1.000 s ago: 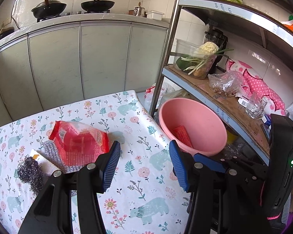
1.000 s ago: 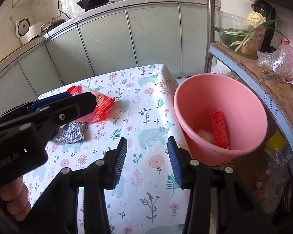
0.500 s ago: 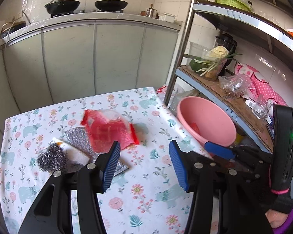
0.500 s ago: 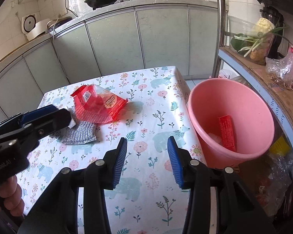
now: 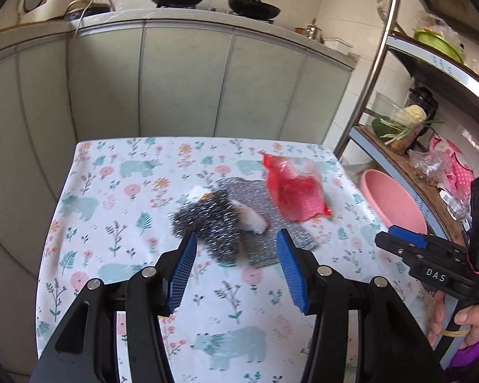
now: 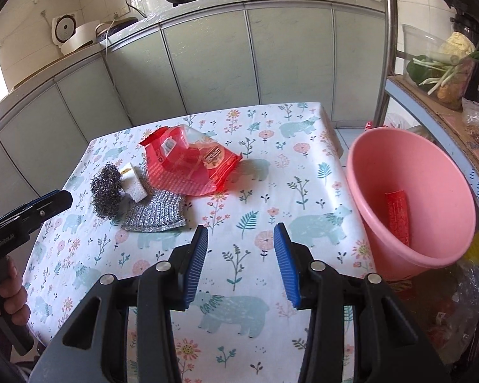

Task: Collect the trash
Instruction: 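Move both open grippers back over the remaining trash on the table, then grasp the steel wool ball with the left gripper while the right grasps the red snack bag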

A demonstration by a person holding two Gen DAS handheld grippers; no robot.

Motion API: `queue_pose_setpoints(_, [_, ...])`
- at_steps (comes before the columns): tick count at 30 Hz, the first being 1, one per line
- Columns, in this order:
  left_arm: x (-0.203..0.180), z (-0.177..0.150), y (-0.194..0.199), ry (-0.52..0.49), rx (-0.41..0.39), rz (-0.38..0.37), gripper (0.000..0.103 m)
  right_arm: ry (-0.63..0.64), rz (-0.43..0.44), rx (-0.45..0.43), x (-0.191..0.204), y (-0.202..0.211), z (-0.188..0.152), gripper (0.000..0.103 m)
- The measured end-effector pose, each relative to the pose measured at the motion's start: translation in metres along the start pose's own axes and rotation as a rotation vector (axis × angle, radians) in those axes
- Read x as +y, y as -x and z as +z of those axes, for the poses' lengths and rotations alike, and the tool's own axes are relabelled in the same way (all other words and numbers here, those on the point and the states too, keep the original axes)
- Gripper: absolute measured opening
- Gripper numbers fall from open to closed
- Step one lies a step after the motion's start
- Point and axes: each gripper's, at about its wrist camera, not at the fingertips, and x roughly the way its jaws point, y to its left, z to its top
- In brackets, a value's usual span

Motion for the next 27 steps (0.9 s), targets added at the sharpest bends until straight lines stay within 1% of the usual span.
queue_pose_setpoints(4, [0.004, -0.003, -0.005, 0.008, 0.0, 0.004, 0.046, -0.001, 0.021, 0.005, 0.001, -0.004, 0.0, 0.044])
queue_pose_setpoints(10, [-0.005, -0.002, -0.021, -0.021, 0.028, 0.005, 0.045, -0.019, 0.041, 0.014, -0.005, -0.01, -0.001, 0.044])
queue_pose_setpoints(15, [-0.01, 0.0, -0.037, -0.04, 0.055, 0.042, 0.042, -0.032, 0.06, 0.027, -0.01, -0.016, 0.001, 0.044])
queue_pose_setpoints(17, [-0.01, 0.0, -0.044, -0.041, 0.067, 0.057, 0.038, -0.035, 0.07, 0.028, -0.011, -0.019, 0.002, 0.044])
queue_pose_setpoints(18, [-0.009, 0.0, -0.046, -0.04, 0.07, 0.063, 0.035, -0.035, 0.079, 0.029, -0.011, -0.02, 0.004, 0.044])
queue_pose_setpoints(19, [-0.007, 0.0, -0.048, -0.038, 0.076, 0.068, 0.027, -0.036, 0.088, 0.03, -0.01, -0.021, 0.005, 0.044])
queue_pose_setpoints(21, [-0.004, -0.001, -0.052, -0.034, 0.093, 0.07, 0.014, -0.032, 0.1, 0.031, -0.009, -0.024, 0.01, 0.044])
queue_pose_setpoints(23, [0.0, -0.001, -0.05, -0.023, 0.084, 0.066, 0.011, -0.028, 0.117, 0.029, -0.006, -0.027, 0.016, 0.044])
queue_pose_setpoints(27, [0.007, 0.002, -0.04, -0.008, 0.061, 0.06, 0.008, -0.011, 0.136, 0.022, 0.002, -0.034, 0.028, 0.044])
